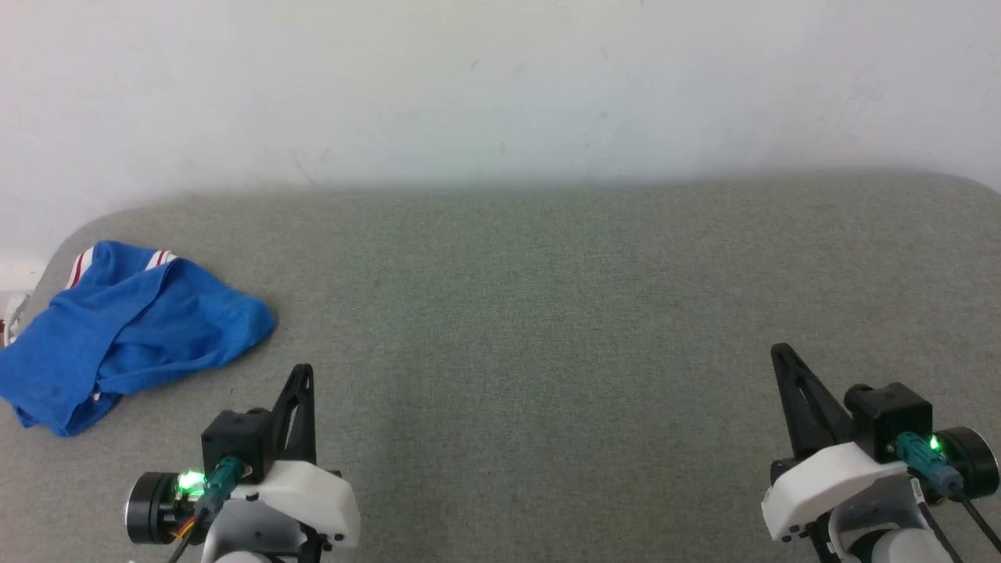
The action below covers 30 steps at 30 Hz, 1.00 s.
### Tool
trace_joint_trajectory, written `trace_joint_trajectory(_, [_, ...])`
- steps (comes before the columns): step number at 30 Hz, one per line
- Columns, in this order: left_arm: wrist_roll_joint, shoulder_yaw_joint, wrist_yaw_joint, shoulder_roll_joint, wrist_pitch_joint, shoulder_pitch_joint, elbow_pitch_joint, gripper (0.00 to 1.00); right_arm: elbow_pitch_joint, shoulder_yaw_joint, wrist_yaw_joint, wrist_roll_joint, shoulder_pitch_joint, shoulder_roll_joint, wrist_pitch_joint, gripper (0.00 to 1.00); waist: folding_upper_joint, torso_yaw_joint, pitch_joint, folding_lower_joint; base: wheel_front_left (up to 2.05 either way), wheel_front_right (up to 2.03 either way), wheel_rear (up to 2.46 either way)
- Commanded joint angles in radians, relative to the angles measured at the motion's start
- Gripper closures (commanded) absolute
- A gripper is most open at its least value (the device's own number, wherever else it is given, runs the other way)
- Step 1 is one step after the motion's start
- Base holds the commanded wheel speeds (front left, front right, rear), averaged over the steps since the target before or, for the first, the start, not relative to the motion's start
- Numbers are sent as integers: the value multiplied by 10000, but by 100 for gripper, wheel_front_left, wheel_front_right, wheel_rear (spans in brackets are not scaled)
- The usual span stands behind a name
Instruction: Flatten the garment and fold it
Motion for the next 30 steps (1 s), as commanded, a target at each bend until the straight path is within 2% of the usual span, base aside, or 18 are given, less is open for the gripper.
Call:
trace_joint_trajectory(1, [66,39,64,-51,1,-132,-57,100,-68,-5,-9,-74,-148,34,5,100,0,0,0,0,0,0,0])
trace_joint_trajectory(4, [66,39,64,-51,1,-132,-57,100,-68,-5,-9,-74,-148,34,5,100,0,0,0,0,0,0,0])
trace_joint_trajectory(5, [0,0,0,0,0,0,0,0,0,0,0,0,0,0,0,0,0,0,0,0,0,0,0])
trace_joint_trajectory(20, [-227,-65,63,-1,-232,26,138,0,191,-48,-1,233,-24,-2,-233,0,0,46,13,0,0,0,0])
trace_joint_trajectory(30, [-386,-76,119,-5,-441,80,238,0,249,-80,-2,322,-26,1,-442,0,0,346,-15,0,0,0,0])
